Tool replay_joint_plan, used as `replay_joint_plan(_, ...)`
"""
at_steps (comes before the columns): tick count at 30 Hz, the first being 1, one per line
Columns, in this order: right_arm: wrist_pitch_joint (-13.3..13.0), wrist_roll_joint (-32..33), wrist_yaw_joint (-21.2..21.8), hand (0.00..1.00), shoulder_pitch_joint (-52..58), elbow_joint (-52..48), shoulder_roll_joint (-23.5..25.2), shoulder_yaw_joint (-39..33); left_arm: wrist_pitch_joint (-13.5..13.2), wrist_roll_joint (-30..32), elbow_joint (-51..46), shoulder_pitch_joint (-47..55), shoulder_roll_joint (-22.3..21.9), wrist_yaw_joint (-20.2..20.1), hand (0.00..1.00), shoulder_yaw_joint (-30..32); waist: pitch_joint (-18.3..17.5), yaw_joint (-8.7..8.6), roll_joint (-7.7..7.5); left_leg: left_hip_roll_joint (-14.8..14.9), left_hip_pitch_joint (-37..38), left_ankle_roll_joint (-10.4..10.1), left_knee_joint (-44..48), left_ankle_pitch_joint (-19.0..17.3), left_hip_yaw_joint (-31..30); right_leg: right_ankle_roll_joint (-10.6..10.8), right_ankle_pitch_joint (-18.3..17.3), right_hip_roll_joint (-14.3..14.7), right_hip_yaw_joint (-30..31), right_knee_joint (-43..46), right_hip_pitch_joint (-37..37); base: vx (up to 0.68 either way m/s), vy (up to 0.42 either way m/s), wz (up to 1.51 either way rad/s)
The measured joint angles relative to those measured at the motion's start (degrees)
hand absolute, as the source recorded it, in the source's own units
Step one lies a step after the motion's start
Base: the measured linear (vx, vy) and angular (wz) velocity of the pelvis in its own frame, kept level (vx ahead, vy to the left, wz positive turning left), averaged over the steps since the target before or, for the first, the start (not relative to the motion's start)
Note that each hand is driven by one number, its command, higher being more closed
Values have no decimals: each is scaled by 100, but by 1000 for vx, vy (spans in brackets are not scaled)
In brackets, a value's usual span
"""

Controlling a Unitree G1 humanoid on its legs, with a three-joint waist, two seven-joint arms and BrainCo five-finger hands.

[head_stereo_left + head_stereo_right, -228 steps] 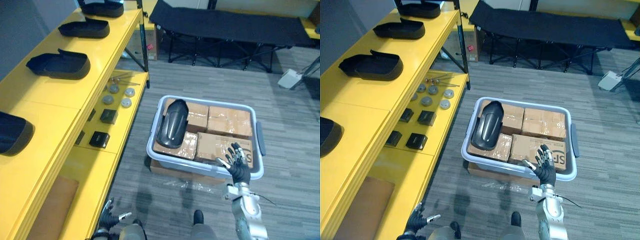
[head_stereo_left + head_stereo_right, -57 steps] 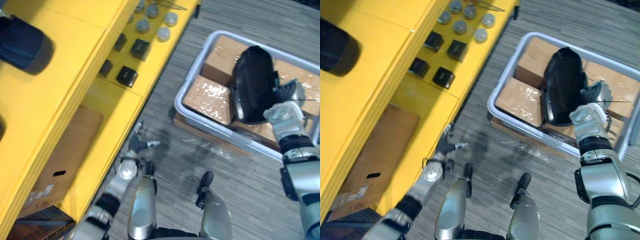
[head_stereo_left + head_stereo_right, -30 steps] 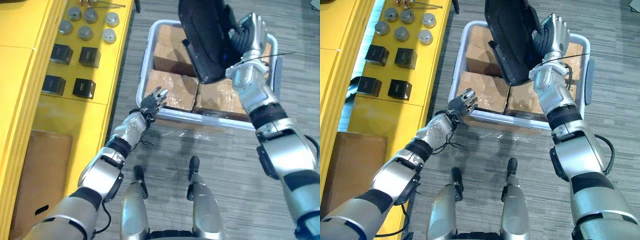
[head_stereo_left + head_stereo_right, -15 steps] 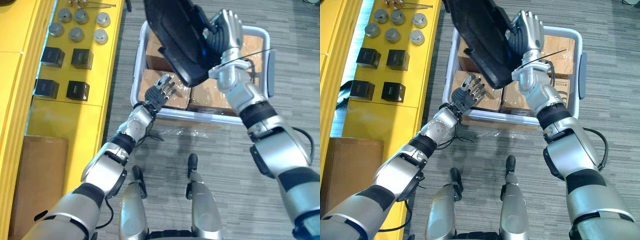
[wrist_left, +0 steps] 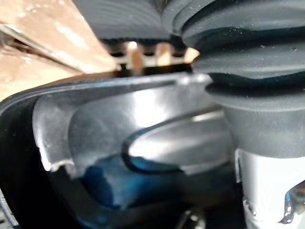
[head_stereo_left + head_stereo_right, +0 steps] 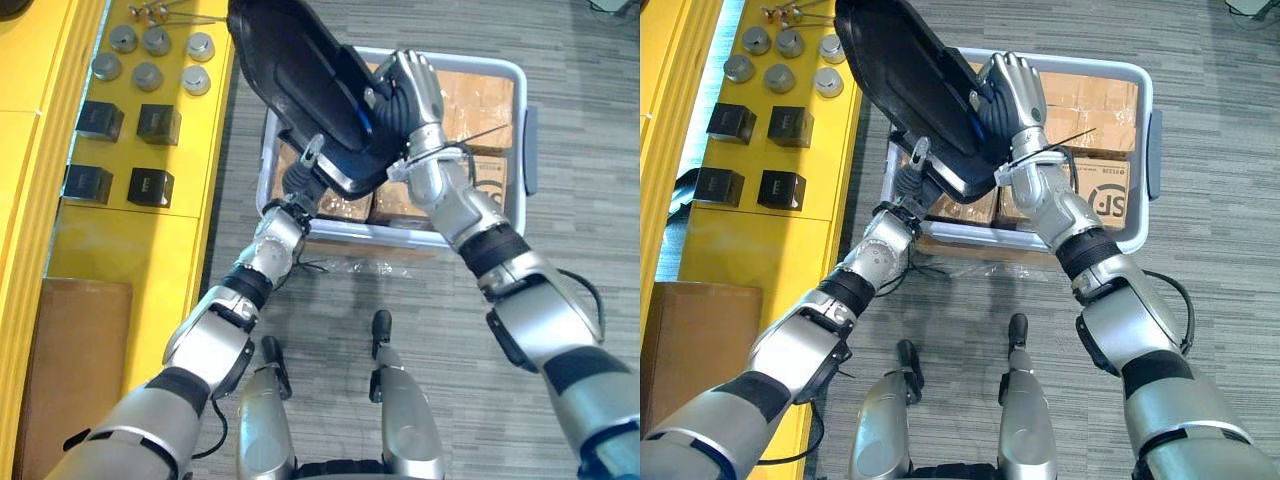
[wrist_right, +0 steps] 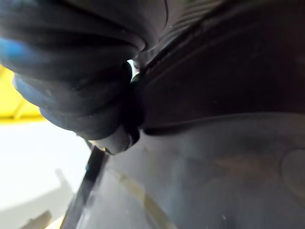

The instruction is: Walk over and take plastic housings, then place them on the shelf

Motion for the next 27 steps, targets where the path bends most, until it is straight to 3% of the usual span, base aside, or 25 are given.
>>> replay_joint_plan(8,-180,67,-14,100,615,-718,94,-51,-368,23,-162,264,29,0,100,58,-42,-87,-254,-6,277,-10,-121,-5,103,-1,0,1,72,-85,200,7,3,-5)
replay_joint_plan(20,-181,64,-135,100,1722,-1923,135,-77,-749,348,-781,1152,27,-8,100,-64,-63,-136,-293,-20,753,-41,-365,11,167,-8,-5,24,73,-248,609,0,0,0)
replay_joint_plan(25,-173,77,-134,100,2866,-2792,228,-266,-873,692,-1444,2045,7,-8,100,-198,-407,-126,-523,-22,1075,-119,-671,62,249,-30,-28,59,60,-428,854,24,-8,-4)
replay_joint_plan(27,-172,170,-133,100,3366,-3150,237,-321,-875,795,-1719,2406,-4,14,100,-260,-523,-129,-523,-35,1279,-144,-799,82,250,-26,-88,59,29,-428,1013,69,0,4)
